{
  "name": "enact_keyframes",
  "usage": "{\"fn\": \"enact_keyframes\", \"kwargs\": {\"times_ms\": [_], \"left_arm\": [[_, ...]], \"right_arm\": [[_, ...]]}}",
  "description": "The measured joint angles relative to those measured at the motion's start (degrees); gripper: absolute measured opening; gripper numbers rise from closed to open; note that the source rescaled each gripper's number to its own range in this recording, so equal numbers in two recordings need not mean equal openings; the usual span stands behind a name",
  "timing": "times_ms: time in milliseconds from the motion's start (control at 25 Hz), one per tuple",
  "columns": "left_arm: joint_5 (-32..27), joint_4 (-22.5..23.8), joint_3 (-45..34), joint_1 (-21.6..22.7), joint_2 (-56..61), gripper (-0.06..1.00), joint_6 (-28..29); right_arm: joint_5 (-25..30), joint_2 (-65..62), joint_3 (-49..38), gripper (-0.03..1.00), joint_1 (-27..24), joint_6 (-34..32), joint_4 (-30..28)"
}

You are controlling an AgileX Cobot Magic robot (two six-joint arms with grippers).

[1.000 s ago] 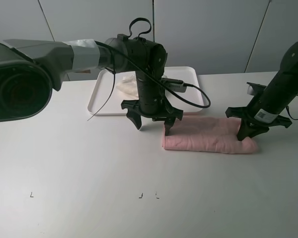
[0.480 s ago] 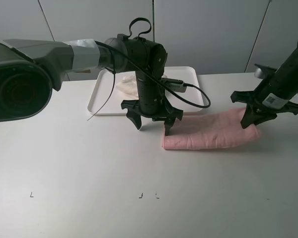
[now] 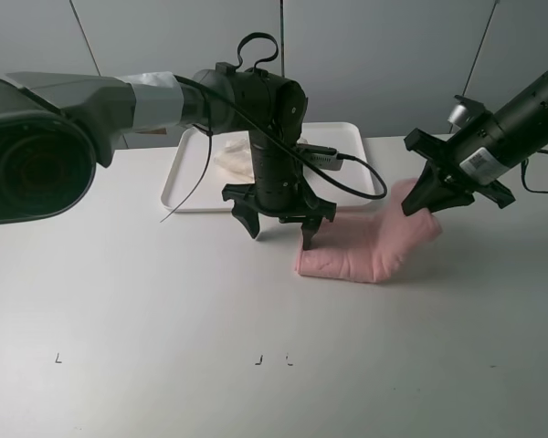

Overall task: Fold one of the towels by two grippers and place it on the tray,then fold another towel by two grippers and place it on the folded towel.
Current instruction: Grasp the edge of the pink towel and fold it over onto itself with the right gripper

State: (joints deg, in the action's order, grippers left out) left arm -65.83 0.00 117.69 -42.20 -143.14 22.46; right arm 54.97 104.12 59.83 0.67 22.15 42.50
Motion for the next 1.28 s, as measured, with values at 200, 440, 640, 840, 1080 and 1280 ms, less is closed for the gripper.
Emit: {"fn": "enact_keyframes", "kwargs": {"times_ms": [200,440,640,840,1080,1280], "left_arm": [[-0.1,0.0,0.0,0.0,0.0,0.99,0.0],[-0.1,0.0,0.0,0.0,0.0,0.99,0.0],[-0.1,-0.3,0.0,0.0,0.0,0.99,0.0],[-0.1,-0.3,0.0,0.0,0.0,0.99,0.0],[-0.1,-2.1,0.0,0.4,0.0,0.99,-1.4],[-0.2,-8.3,0.0,2.6,0.1,0.99,-4.4]], "right_arm": [[-1.6,2.2,0.0,0.05,3.9,2.3,4.4],[-3.4,4.4,-0.1,0.05,4.9,6.1,11.9],[-6.2,5.1,-2.7,0.05,5.2,10.5,17.0],[-9.3,5.3,-8.3,0.05,5.3,20.4,29.5],[-12.5,5.4,-12.0,0.05,5.4,25.8,34.4],[-12.9,5.4,-12.1,0.05,5.4,27.3,35.8]]}}
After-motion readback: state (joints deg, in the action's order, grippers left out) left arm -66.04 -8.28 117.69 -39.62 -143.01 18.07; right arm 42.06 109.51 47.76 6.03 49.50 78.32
